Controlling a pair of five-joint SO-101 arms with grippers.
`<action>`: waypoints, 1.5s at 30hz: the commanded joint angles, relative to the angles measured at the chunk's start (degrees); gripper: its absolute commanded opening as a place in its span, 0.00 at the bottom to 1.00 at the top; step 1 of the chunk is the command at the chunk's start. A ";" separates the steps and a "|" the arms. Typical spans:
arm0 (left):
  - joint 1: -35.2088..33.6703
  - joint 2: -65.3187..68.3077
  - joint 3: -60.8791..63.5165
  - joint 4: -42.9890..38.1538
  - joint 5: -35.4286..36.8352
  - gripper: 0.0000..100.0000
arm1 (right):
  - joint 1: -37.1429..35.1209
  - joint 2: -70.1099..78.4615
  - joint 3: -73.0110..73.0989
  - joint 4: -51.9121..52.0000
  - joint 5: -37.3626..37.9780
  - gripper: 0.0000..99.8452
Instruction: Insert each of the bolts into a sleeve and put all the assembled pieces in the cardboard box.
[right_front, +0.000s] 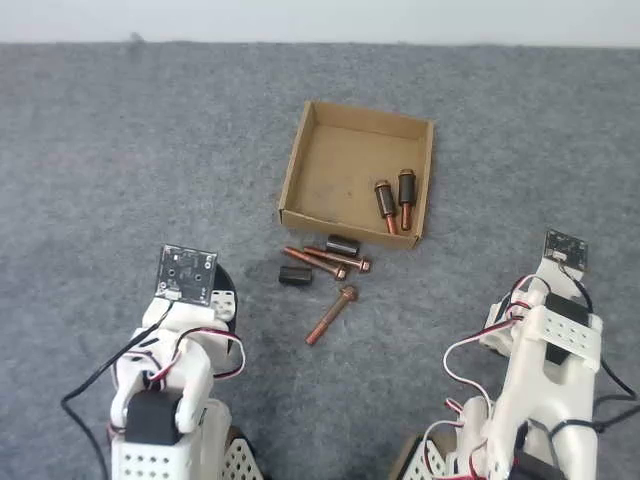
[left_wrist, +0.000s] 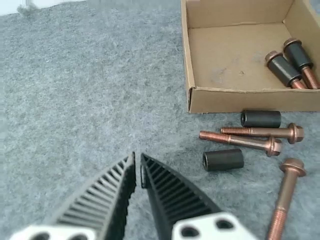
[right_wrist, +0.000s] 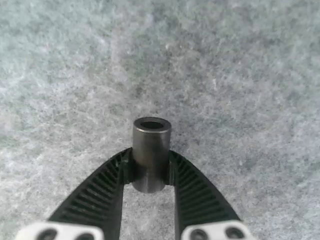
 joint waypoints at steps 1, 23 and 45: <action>0.00 0.09 -4.88 0.18 -0.62 0.02 | 0.75 -1.98 -0.44 -0.57 0.79 0.01; 3.43 64.62 -48.92 12.92 -0.26 0.02 | 0.75 -1.98 0.44 -2.33 0.79 0.01; 34.81 91.43 -58.33 10.73 -0.62 0.02 | 0.66 -1.98 1.05 -3.12 0.88 0.01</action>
